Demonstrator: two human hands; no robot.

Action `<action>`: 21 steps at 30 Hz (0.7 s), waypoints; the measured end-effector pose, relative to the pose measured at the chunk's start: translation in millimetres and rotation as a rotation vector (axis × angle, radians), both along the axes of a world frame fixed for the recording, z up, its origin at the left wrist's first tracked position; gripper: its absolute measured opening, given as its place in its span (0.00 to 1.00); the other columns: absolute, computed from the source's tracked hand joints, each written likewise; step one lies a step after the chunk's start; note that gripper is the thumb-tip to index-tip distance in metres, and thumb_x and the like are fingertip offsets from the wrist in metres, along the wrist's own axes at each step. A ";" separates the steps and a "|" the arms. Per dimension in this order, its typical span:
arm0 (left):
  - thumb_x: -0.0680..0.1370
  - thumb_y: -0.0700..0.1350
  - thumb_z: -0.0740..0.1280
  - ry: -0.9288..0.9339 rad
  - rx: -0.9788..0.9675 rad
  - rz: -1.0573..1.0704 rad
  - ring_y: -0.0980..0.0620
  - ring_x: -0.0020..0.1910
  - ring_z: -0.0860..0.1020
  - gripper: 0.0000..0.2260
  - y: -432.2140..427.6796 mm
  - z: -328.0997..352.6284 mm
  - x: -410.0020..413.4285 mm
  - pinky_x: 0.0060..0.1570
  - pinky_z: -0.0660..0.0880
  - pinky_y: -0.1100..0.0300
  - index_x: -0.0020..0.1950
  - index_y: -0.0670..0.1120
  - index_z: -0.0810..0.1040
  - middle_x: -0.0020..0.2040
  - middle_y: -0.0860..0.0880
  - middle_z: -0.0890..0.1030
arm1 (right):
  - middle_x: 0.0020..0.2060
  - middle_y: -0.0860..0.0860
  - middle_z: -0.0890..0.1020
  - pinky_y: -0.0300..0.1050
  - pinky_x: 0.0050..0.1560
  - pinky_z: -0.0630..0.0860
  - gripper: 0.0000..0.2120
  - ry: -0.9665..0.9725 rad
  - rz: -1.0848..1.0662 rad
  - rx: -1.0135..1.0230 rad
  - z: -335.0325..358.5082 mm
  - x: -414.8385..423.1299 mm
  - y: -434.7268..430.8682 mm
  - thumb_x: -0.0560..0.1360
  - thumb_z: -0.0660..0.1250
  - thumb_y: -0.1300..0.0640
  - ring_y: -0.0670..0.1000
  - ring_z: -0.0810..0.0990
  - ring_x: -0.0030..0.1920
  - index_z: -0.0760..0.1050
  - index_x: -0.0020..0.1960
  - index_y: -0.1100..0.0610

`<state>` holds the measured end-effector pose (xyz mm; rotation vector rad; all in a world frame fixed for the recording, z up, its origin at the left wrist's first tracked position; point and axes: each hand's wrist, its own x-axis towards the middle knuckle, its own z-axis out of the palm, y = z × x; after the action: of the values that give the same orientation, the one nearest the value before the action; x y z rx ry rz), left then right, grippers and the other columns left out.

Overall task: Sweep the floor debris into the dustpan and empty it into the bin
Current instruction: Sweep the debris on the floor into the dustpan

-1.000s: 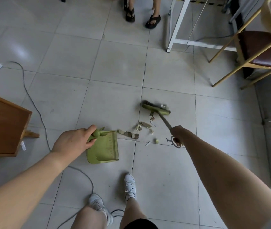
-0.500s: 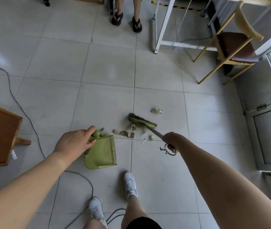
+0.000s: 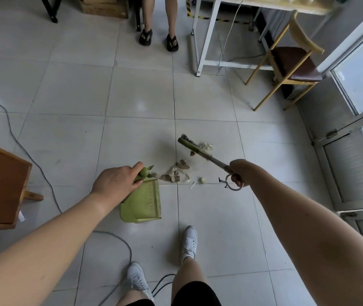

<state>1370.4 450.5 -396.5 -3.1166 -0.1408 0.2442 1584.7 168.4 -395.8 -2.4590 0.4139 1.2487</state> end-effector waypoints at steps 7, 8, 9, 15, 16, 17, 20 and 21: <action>0.80 0.56 0.58 0.041 -0.047 0.107 0.49 0.30 0.74 0.12 -15.3 -8.7 22.3 0.25 0.70 0.58 0.58 0.50 0.65 0.37 0.51 0.77 | 0.28 0.55 0.66 0.42 0.30 0.61 0.15 -0.021 -0.044 -0.008 5.3 57.9 -11.3 0.80 0.50 0.64 0.51 0.63 0.27 0.64 0.35 0.60; 0.80 0.56 0.58 0.043 -0.055 0.127 0.49 0.30 0.75 0.12 -19.2 -10.8 27.9 0.26 0.70 0.58 0.59 0.50 0.65 0.37 0.51 0.77 | 0.28 0.55 0.66 0.42 0.29 0.61 0.15 -0.020 -0.064 -0.005 0.8 69.3 -13.1 0.80 0.51 0.64 0.51 0.63 0.26 0.64 0.36 0.61; 0.80 0.56 0.58 0.050 -0.061 0.148 0.49 0.30 0.74 0.13 -23.5 -13.0 34.0 0.26 0.70 0.58 0.59 0.50 0.65 0.37 0.51 0.77 | 0.27 0.55 0.66 0.42 0.28 0.61 0.14 -0.024 -0.061 -0.002 -2.6 81.2 -14.1 0.80 0.51 0.64 0.50 0.63 0.26 0.65 0.36 0.61; 0.79 0.56 0.60 0.028 -0.077 0.258 0.48 0.29 0.74 0.13 -46.0 -27.4 67.3 0.25 0.67 0.59 0.58 0.51 0.65 0.36 0.51 0.77 | 0.26 0.57 0.69 0.41 0.26 0.64 0.16 -0.012 0.046 -0.058 -28.9 160.2 -27.6 0.81 0.52 0.64 0.52 0.66 0.25 0.66 0.35 0.62; 0.79 0.56 0.61 0.017 -0.082 0.274 0.48 0.29 0.74 0.13 -48.6 -30.6 70.2 0.25 0.67 0.59 0.58 0.51 0.65 0.36 0.51 0.78 | 0.25 0.57 0.69 0.40 0.22 0.66 0.17 -0.012 0.069 -0.061 -36.2 173.2 -29.1 0.81 0.53 0.64 0.52 0.66 0.24 0.65 0.34 0.62; 0.78 0.56 0.62 0.007 -0.083 0.284 0.47 0.29 0.75 0.13 -50.5 -33.6 72.0 0.24 0.67 0.59 0.58 0.51 0.65 0.36 0.50 0.79 | 0.24 0.57 0.69 0.37 0.19 0.65 0.17 0.002 0.076 -0.072 -41.9 182.1 -31.4 0.81 0.53 0.63 0.52 0.67 0.22 0.65 0.34 0.61; 0.76 0.54 0.66 -0.023 -0.067 0.282 0.46 0.25 0.72 0.15 -57.1 -40.3 72.5 0.22 0.64 0.61 0.57 0.49 0.68 0.33 0.49 0.79 | 0.23 0.57 0.68 0.41 0.23 0.65 0.19 0.076 0.105 -0.106 -57.4 190.3 -32.0 0.82 0.51 0.63 0.53 0.67 0.23 0.65 0.33 0.61; 0.75 0.53 0.68 -0.034 -0.058 0.287 0.46 0.23 0.70 0.15 -59.4 -41.0 71.5 0.21 0.60 0.62 0.56 0.48 0.70 0.31 0.48 0.79 | 0.22 0.58 0.69 0.40 0.23 0.64 0.19 0.107 0.134 -0.099 -61.1 186.8 -30.4 0.81 0.51 0.63 0.53 0.67 0.23 0.65 0.32 0.61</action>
<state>1441.9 391.1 -437.5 -3.1493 -0.5930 0.2010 1771.4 138.0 -456.9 -2.5466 0.3513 1.4513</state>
